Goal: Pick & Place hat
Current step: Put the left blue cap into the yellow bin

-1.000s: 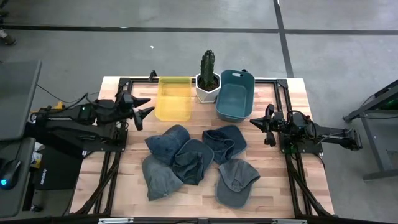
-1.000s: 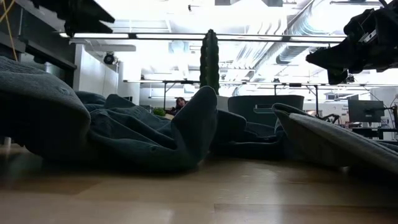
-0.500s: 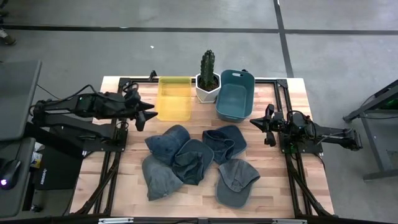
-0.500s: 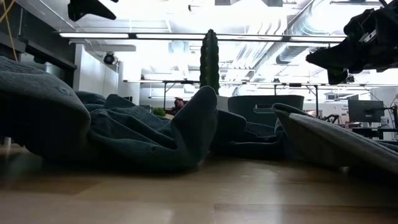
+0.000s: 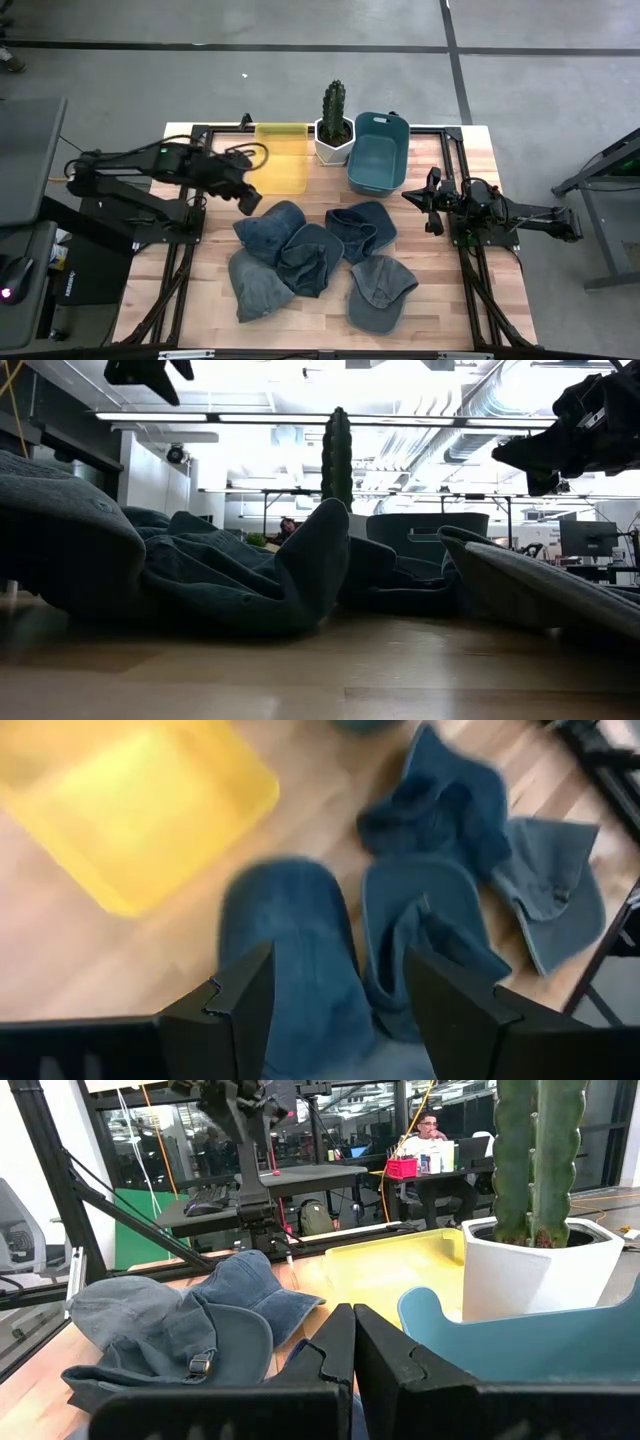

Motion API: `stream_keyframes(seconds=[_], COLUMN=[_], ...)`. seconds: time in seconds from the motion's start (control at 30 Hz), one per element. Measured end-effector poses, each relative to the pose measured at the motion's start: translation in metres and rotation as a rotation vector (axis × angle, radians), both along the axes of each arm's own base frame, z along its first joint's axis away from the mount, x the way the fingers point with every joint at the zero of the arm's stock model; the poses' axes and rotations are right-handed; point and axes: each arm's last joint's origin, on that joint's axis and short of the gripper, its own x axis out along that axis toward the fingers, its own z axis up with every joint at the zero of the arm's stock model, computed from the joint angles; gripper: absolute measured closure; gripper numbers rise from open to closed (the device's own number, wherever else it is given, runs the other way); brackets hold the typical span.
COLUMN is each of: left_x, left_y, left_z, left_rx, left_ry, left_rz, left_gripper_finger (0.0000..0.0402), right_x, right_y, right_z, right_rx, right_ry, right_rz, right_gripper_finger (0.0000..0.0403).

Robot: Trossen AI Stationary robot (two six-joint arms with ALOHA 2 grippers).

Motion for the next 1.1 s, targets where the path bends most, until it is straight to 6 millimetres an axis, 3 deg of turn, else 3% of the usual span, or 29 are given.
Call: stream_keyframes(seconds=[0.2, 0.47, 0.8, 0.9, 1.1], left_x=[0.029, 0.047, 0.075, 0.085, 0.089], left_y=[-0.004, -0.004, -0.006, -0.007, -0.007], left_z=[-0.016, -0.037, -0.073, -0.083, -0.085], left_rx=[-0.132, -0.15, -0.149, -0.134, -0.121], left_ry=[0.101, 0.241, 0.453, 0.475, 0.461], left_rz=[0.058, 0.126, 0.082, 0.047, 0.018], left_gripper_finger=[0.0202, 0.0202, 0.0201, 0.0188, 0.0129], right_x=[0.0, 0.0, 0.0, 0.0, 0.0], right_y=[0.0, 0.0, 0.0, 0.0, 0.0], right_z=[0.0, 0.0, 0.0, 0.0, 0.0], right_rx=[0.0, 0.0, 0.0, 0.0, 0.0], right_ry=[0.0, 0.0, 0.0, 0.0, 0.0], right_rz=[0.0, 0.0, 0.0, 0.0, 0.0], right_gripper_finger=[0.0402, 0.0402, 0.0402, 0.0402, 0.0402])
